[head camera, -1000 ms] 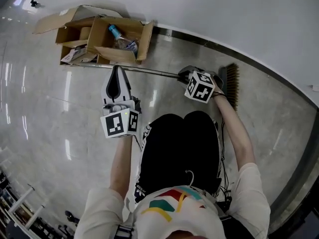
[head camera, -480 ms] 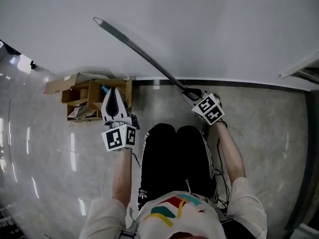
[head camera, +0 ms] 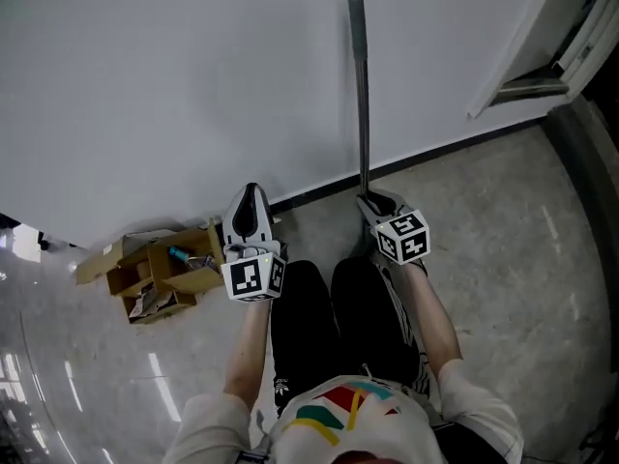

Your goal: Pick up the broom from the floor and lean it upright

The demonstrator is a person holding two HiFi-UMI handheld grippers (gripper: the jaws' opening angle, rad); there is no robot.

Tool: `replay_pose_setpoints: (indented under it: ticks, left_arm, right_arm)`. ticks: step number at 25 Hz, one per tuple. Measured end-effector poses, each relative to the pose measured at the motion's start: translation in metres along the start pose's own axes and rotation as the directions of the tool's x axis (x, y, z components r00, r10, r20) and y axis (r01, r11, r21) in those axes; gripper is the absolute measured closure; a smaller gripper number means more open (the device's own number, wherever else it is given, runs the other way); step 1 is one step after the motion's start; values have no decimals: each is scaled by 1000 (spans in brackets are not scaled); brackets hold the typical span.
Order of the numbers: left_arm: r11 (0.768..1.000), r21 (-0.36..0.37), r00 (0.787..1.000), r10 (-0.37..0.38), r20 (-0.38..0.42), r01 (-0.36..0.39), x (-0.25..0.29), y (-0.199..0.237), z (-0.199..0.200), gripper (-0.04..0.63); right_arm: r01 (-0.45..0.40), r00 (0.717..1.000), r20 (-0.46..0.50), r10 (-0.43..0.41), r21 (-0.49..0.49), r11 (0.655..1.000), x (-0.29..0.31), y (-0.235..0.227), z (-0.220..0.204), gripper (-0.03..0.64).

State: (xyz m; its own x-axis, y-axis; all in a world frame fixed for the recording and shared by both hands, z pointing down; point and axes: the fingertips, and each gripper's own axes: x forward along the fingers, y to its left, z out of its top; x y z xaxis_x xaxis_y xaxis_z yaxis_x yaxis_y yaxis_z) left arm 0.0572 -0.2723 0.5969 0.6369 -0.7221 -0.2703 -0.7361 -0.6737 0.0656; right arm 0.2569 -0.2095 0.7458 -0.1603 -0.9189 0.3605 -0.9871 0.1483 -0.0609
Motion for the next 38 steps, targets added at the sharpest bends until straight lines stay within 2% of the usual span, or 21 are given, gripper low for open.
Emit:
replay_pose_setpoints:
  ticks: [4, 7, 14, 19, 24, 25, 26, 27, 29, 32, 33, 36, 37, 38]
  left_arm:
    - [998, -17, 997, -68, -23, 67, 9, -30, -10, 548]
    - [996, -28, 995, -89, -39, 88, 9, -38, -18, 548]
    - [994, -21, 993, -104, -50, 103, 13, -55, -19, 548]
    - [997, -4, 995, -78, -62, 78, 12, -52, -20, 548]
    - [998, 1, 994, -60, -87, 60, 17, -52, -31, 548]
    - [998, 3, 994, -63, -95, 63, 19, -54, -34, 548]
    - [998, 6, 992, -67, -104, 68, 20, -56, -38, 548]
    - [997, 8, 991, -73, -113, 74, 21, -59, -43, 548]
    - [997, 5, 988, -82, -128, 83, 22, -64, -50, 548]
    - [996, 7, 989, -83, -124, 85, 27, -67, -54, 548]
    - [996, 11, 990, -87, -115, 89, 30, -70, -54, 548]
    - [992, 17, 987, -125, -100, 127, 38, -79, -64, 548]
    - [989, 15, 984, -143, -104, 146, 40, -80, -70, 548]
    - [986, 22, 980, -161, -113, 164, 43, -80, -79, 549]
  right_arm:
    - [95, 996, -3, -95, 74, 993, -1, -23, -5, 534]
    - [124, 992, -5, -124, 108, 986, 6, -27, -11, 534]
    - [117, 993, -13, -117, 63, 991, 17, -28, -7, 532]
    - [92, 996, -6, -92, 50, 994, 25, -24, -8, 532]
    - [78, 996, 45, -82, 75, 994, 23, -30, -1, 531]
    - [73, 995, 68, -79, 81, 994, 22, -31, 2, 499]
    - [65, 992, 98, -74, 91, 994, 21, -31, 7, 366]
    - [58, 989, 130, -72, 102, 993, 18, -32, 11, 341]
    - [69, 976, 198, -92, 124, 990, 6, -34, 25, 341]
    - [101, 937, 320, -141, 138, 985, -23, -33, 55, 342]
    - [80, 929, 350, -121, 129, 988, -31, -27, 64, 342]
    - [10, 933, 358, -34, 69, 998, -37, -3, 70, 345]
    - [27, 931, 362, -43, 49, 998, -37, -2, 69, 383]
    - [58, 926, 371, -65, 30, 998, -36, -3, 66, 497]
